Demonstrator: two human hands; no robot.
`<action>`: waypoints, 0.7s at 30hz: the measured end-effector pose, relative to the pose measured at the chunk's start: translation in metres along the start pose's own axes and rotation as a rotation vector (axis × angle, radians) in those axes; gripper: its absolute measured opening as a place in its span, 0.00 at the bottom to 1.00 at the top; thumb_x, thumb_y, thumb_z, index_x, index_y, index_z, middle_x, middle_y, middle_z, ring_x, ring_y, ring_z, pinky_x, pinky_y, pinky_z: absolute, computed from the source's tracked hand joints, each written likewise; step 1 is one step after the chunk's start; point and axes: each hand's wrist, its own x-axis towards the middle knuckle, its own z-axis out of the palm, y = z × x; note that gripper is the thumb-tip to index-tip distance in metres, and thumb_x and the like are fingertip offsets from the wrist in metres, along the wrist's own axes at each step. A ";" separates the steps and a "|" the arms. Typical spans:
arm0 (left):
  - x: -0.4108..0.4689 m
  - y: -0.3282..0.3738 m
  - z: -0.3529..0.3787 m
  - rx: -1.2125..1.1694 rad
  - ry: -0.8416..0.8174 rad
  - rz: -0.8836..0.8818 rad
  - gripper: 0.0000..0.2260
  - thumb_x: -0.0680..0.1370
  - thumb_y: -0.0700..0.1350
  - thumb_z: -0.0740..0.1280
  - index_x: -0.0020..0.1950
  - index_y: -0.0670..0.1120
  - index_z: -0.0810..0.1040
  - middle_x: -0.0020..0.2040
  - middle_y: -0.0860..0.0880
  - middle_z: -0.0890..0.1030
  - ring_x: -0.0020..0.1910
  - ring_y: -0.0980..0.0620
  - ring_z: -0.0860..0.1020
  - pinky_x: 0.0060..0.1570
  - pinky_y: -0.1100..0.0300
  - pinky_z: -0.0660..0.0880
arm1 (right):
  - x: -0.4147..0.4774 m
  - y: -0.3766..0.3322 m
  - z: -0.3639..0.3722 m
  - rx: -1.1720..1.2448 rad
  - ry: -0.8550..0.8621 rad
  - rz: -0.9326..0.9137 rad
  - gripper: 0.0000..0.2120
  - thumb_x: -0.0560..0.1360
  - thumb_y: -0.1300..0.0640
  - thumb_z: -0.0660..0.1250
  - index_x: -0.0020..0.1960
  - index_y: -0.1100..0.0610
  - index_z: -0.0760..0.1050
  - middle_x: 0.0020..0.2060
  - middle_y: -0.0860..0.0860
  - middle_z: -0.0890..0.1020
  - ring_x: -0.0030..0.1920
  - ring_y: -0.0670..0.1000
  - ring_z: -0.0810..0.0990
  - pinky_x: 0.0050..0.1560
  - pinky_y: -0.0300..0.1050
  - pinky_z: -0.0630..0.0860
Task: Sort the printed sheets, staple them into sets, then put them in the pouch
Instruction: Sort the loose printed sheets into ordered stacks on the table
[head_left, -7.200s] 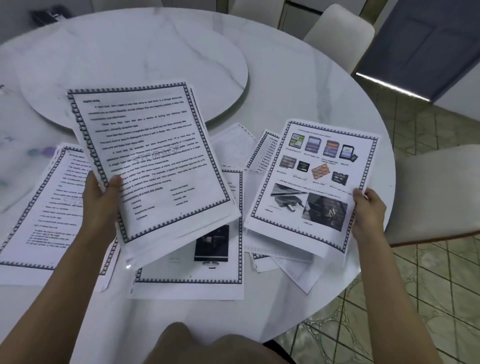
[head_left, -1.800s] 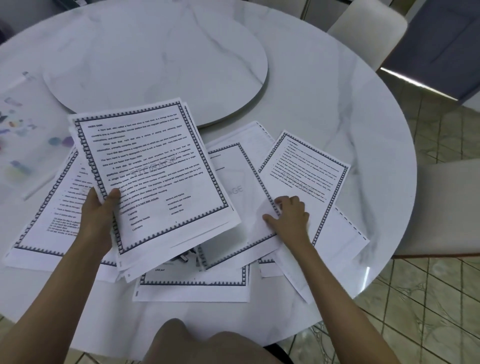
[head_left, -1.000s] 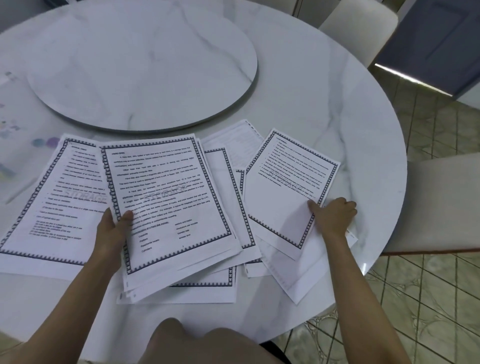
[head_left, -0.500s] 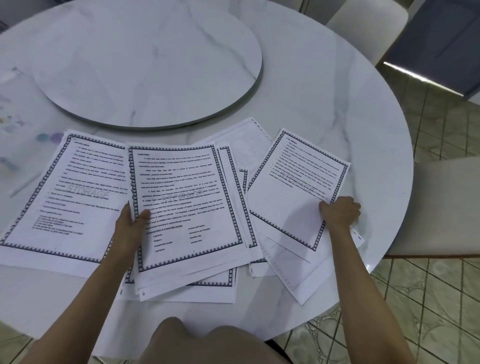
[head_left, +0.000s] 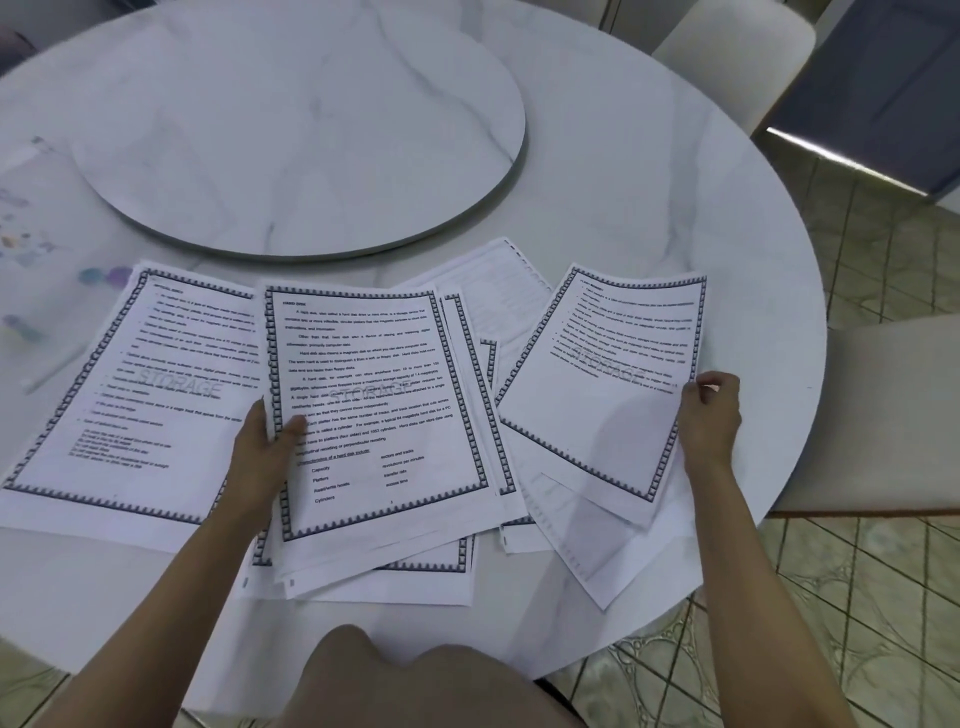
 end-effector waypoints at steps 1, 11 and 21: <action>0.000 0.001 0.000 0.002 -0.003 0.009 0.14 0.80 0.39 0.60 0.65 0.42 0.69 0.61 0.45 0.76 0.56 0.47 0.74 0.57 0.53 0.70 | 0.001 0.001 -0.002 0.009 -0.001 -0.004 0.08 0.79 0.62 0.57 0.57 0.62 0.68 0.39 0.51 0.75 0.34 0.46 0.71 0.32 0.34 0.68; -0.006 0.020 -0.002 0.084 0.022 0.177 0.15 0.80 0.39 0.58 0.67 0.42 0.67 0.58 0.49 0.73 0.55 0.50 0.72 0.56 0.56 0.69 | 0.005 0.011 -0.015 0.010 -0.026 0.099 0.14 0.78 0.63 0.60 0.62 0.65 0.72 0.49 0.60 0.79 0.45 0.53 0.73 0.45 0.47 0.72; -0.006 0.039 -0.018 -0.165 0.049 0.158 0.15 0.80 0.39 0.60 0.67 0.43 0.68 0.58 0.48 0.75 0.55 0.49 0.74 0.56 0.54 0.71 | 0.006 -0.004 -0.040 0.192 0.123 -0.030 0.05 0.78 0.64 0.60 0.52 0.58 0.73 0.37 0.49 0.76 0.35 0.35 0.75 0.45 0.34 0.70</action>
